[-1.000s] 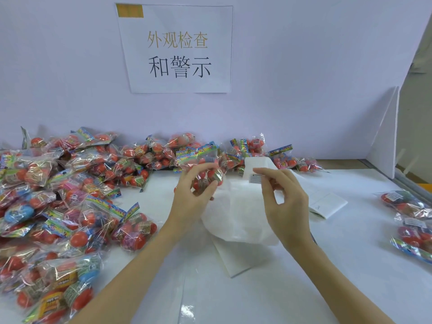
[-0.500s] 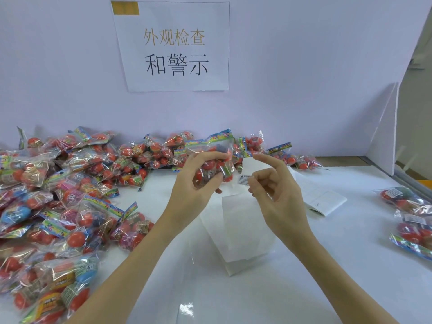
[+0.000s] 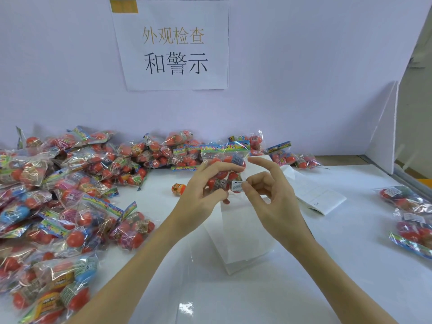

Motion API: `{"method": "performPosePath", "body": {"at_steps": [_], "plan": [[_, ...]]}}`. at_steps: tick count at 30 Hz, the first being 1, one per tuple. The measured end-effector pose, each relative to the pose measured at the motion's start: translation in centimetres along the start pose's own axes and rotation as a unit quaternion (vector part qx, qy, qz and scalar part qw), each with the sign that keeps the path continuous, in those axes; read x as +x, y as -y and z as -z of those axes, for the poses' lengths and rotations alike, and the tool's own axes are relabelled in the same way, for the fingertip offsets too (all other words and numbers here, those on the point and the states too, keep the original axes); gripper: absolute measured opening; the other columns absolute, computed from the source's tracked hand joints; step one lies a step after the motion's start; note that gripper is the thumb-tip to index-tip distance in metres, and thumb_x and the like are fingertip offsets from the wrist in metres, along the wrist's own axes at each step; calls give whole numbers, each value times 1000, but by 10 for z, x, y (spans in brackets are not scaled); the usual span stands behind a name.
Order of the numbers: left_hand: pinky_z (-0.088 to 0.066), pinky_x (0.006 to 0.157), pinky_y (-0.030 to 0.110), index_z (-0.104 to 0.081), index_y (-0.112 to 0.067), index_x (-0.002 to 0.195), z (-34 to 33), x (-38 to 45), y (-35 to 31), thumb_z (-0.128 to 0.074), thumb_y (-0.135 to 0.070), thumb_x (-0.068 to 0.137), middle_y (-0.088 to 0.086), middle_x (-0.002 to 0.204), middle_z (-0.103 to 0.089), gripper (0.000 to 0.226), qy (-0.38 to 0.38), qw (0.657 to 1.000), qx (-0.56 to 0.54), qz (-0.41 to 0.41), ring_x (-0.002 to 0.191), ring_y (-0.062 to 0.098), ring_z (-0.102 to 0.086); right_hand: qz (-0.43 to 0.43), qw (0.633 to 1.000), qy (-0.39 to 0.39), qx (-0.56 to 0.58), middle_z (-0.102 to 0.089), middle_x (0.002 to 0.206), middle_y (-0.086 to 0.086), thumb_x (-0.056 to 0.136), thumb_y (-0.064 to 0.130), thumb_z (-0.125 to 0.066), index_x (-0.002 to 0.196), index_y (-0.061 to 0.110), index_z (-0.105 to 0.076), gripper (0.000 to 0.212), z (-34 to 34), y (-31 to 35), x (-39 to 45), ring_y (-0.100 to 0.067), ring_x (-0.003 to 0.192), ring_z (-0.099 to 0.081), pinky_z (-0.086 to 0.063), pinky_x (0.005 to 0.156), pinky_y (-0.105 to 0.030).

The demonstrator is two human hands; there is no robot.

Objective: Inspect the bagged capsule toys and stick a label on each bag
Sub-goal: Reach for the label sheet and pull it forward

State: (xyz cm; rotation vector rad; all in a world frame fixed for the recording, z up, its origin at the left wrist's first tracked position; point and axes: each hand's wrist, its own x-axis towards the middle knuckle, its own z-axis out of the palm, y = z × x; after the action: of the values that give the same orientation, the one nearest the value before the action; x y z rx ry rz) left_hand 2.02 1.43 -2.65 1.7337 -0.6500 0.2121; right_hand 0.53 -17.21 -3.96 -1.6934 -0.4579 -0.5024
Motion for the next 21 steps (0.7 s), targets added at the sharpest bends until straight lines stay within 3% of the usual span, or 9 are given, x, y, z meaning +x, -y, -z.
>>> {"method": "performPosePath", "body": {"at_steps": [4, 9, 12, 16, 19, 21], "plan": [[-60, 77, 26, -71, -29, 126, 0, -1, -1, -60, 3, 96, -3, 127, -56, 45, 2, 1000, -1, -8, 109, 16, -66, 3, 1000, 0, -10, -70, 86, 0, 97, 4, -69, 138, 22, -54, 47, -1, 0, 0, -22, 87, -69, -57, 85, -32], [-61, 87, 32, -72, -32, 121, -4, 0, 3, -72, -15, 98, -14, 122, -60, 29, -25, 999, 38, -31, 117, 20, -65, 12, 1000, 5, -14, -72, 86, 3, 98, 3, -68, 138, 21, -53, 47, 0, 1, -1, -21, 88, -71, -57, 85, -34], [-60, 78, 24, -73, -30, 118, -6, 1, 5, -72, -13, 98, -19, 115, -61, 26, -44, 997, 42, -44, 110, 17, -67, 11, 1000, 10, -20, -71, 85, 6, 97, 3, -69, 138, 22, -52, 47, -1, 1, -1, -20, 88, -71, -57, 85, -31], [-61, 69, 27, -75, -25, 113, -9, 2, 7, -69, -6, 99, -6, 112, -62, 24, -58, 997, 16, -39, 94, 19, -71, 13, 999, 3, -32, -70, 85, 8, 97, 6, -70, 135, 26, -52, 47, -3, 0, -2, -18, 85, -71, -56, 81, -26], [-60, 68, 26, -75, -25, 113, -11, 2, 6, -69, -5, 98, -14, 109, -64, 25, -54, 998, -13, -34, 88, 18, -71, 10, 995, -25, -98, -65, 83, 9, 95, 16, -75, 131, 35, -49, 48, -3, -2, -3, -15, 78, -66, -53, 73, -21], [-61, 69, 29, -69, -25, 124, -11, 2, 6, -69, -3, 99, -12, 111, -67, 33, -56, 997, -40, -33, 88, 17, -71, -25, 992, -50, -117, -60, 80, 6, 92, 28, -79, 129, 36, -49, 48, -3, -2, -2, -12, 72, -61, -51, 70, -19]]}}
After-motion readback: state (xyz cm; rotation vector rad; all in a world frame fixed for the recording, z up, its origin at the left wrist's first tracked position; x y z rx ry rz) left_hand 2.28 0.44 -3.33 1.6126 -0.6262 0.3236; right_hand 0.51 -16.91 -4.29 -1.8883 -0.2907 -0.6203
